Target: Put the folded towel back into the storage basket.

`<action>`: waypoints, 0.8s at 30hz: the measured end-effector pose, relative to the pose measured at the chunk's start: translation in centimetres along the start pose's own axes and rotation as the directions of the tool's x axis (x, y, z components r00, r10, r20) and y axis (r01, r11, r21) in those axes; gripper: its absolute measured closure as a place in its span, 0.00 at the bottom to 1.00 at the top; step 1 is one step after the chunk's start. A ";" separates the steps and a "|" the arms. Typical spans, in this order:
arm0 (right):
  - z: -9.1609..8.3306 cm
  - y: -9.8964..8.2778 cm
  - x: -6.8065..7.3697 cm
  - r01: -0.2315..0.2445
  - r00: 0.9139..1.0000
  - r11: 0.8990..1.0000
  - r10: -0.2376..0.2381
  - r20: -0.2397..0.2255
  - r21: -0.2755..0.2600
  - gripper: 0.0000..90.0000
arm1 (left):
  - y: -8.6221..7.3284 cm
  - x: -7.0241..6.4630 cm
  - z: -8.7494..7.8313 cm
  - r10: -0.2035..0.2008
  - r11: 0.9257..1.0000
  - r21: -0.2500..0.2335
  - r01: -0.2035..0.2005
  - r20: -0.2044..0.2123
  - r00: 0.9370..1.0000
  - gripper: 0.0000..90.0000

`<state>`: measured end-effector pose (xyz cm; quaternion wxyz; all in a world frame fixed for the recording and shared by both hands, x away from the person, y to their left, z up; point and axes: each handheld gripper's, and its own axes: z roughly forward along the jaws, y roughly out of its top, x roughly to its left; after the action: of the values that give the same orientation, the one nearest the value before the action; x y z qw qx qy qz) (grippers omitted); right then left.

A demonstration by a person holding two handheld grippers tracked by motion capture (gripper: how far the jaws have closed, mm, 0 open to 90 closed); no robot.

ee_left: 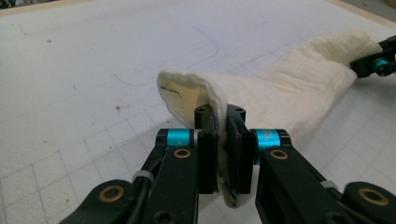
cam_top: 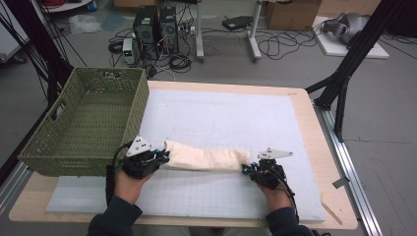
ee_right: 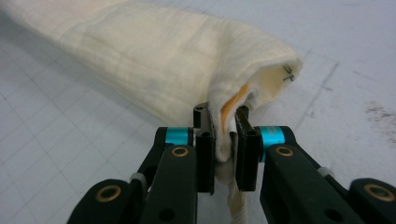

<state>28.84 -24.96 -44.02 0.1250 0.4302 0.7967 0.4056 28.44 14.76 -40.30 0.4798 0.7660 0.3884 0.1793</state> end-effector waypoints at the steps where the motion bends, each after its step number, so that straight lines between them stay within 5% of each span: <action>1: -0.2 0.1 -0.1 -0.004 1.000 1.000 0.004 -0.001 -0.008 0.91 | 0.1 0.0 -0.1 -0.001 1.000 -0.001 0.001 0.005 1.000 0.93; 10: -2.5 1.8 -1.1 -0.007 1.000 0.995 0.008 0.007 -0.099 0.91 | 0.7 -0.3 -0.7 -0.003 0.999 -0.040 0.003 0.011 1.000 0.93; 24: -3.4 5.7 -1.1 0.068 0.997 0.981 -0.062 0.037 -0.183 0.91 | 2.1 -0.1 -2.9 0.001 0.990 -0.144 -0.001 -0.004 1.000 0.93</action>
<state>30.96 -25.89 -37.71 0.1898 0.3967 0.7673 0.4667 27.33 15.91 -37.10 0.5328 0.7293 0.3751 0.2087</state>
